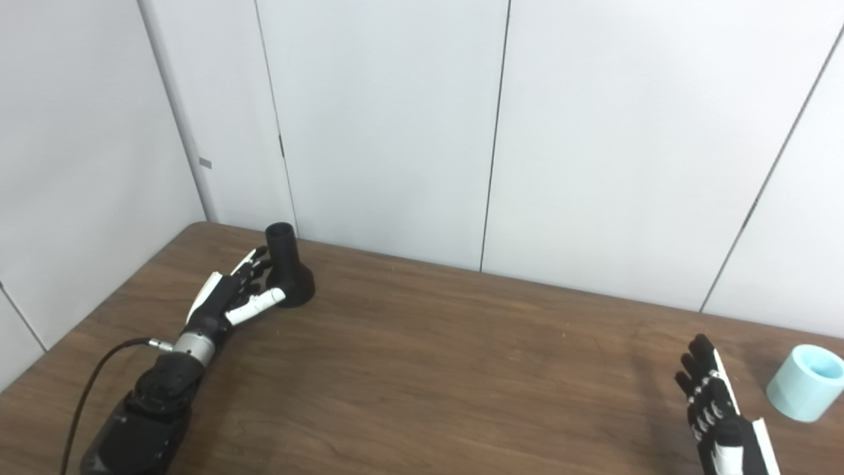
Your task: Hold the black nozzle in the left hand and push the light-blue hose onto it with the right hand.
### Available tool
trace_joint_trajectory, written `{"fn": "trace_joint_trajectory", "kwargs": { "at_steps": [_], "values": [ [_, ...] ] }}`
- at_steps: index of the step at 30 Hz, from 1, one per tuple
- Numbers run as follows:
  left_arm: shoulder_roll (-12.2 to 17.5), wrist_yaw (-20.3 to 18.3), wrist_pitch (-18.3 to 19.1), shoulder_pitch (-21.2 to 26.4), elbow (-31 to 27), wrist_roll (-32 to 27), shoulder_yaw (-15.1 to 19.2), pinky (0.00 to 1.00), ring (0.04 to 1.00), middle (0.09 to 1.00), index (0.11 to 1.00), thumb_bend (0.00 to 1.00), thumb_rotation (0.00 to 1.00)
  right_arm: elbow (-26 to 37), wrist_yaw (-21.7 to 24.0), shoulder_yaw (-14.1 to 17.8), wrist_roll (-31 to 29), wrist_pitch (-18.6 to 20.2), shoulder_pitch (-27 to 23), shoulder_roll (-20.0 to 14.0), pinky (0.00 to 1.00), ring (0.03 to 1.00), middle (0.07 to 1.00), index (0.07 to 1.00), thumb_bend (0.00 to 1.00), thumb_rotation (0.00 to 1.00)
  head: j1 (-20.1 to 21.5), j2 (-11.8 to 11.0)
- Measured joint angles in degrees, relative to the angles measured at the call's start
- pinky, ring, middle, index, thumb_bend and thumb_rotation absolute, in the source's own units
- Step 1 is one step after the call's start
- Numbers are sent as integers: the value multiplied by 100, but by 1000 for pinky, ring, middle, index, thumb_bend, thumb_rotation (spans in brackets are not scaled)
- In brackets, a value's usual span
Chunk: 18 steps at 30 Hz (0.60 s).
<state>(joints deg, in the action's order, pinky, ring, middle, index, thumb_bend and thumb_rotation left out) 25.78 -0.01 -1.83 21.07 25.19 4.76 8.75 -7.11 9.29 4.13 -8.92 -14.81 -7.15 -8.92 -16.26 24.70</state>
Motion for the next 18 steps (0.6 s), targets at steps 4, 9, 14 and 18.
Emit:
{"fn": "trace_joint_trajectory", "kwargs": {
  "at_steps": [4, 9, 14, 18],
  "values": [
    [28, 4, -72, 373, 494, 35, -68, 988, 999, 914, 924, 1000, 505, 20, -4, -3, 15, 1, 8, 0, 972, 1000, 1000, 991, 736, 1000, 26, 9],
    [92, 233, -268, 711, 1149, 531, -446, 948, 969, 894, 922, 1000, 527, 58, -23, -10, 27, 3, 19, 4, 971, 1000, 1000, 989, 736, 1000, 79, 9],
    [162, 378, -459, 971, 1683, 714, -625, 922, 955, 899, 920, 1000, 506, 82, -34, -7, 54, 6, 33, 5, 971, 1000, 1000, 989, 736, 1000, 114, 35],
    [176, 416, -586, 1167, 2042, 752, -698, 903, 944, 899, 912, 1000, 476, 112, -45, -8, 73, 7, 50, 7, 972, 1000, 1000, 987, 735, 1000, 123, 53]
  ]
}}
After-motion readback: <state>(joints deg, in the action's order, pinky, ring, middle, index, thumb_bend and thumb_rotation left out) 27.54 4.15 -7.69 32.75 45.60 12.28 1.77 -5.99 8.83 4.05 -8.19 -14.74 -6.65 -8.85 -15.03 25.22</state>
